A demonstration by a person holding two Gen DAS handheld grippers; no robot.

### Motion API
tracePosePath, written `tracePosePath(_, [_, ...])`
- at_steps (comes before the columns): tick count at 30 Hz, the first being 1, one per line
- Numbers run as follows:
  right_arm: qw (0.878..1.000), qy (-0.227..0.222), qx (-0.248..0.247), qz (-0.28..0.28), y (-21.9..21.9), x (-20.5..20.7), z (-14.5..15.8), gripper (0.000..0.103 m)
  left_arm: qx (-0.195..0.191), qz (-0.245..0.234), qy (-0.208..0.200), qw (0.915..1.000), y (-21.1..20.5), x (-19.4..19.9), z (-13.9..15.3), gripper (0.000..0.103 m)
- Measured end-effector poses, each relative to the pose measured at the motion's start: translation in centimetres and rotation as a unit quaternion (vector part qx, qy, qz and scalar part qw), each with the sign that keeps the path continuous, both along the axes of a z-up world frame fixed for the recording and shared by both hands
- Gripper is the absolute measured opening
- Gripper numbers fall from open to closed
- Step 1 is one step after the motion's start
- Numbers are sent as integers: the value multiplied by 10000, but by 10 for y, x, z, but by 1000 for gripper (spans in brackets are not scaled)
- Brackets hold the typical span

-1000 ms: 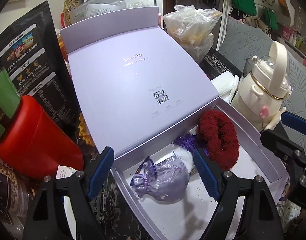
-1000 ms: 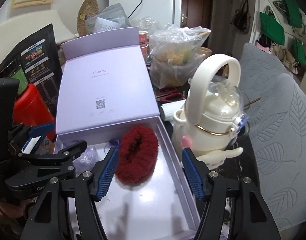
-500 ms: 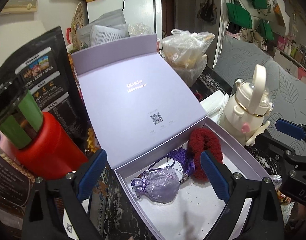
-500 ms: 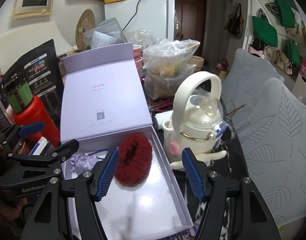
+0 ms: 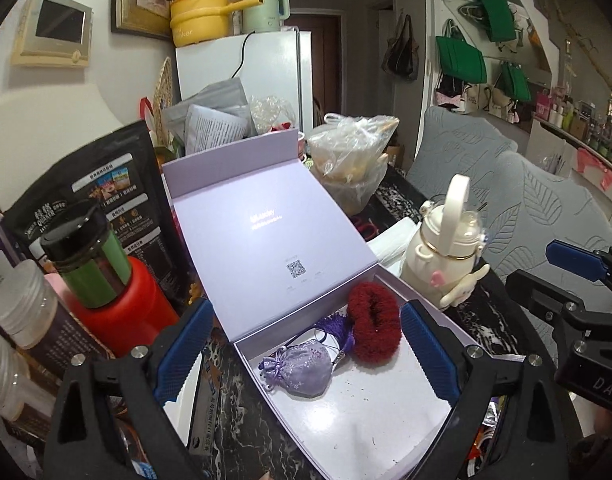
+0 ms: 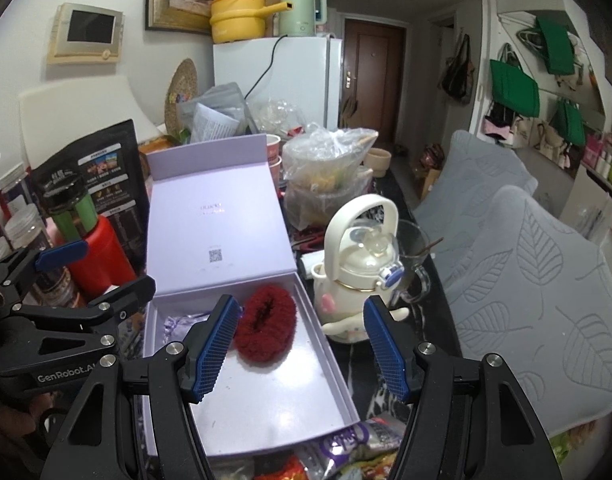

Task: Organize soft objects
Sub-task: 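Withdraw both grippers from the box back toward the table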

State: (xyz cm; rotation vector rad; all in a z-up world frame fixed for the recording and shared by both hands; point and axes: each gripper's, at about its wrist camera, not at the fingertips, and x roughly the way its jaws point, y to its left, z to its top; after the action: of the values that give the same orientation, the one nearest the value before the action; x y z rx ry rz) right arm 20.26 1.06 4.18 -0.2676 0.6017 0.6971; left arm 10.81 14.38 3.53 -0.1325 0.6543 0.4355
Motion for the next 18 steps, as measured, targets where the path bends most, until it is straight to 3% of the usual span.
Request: tracePosePath(18, [9983, -486, 325, -42, -49, -78, 42, 66, 275, -192, -536, 9980, -46, -70, 51, 96])
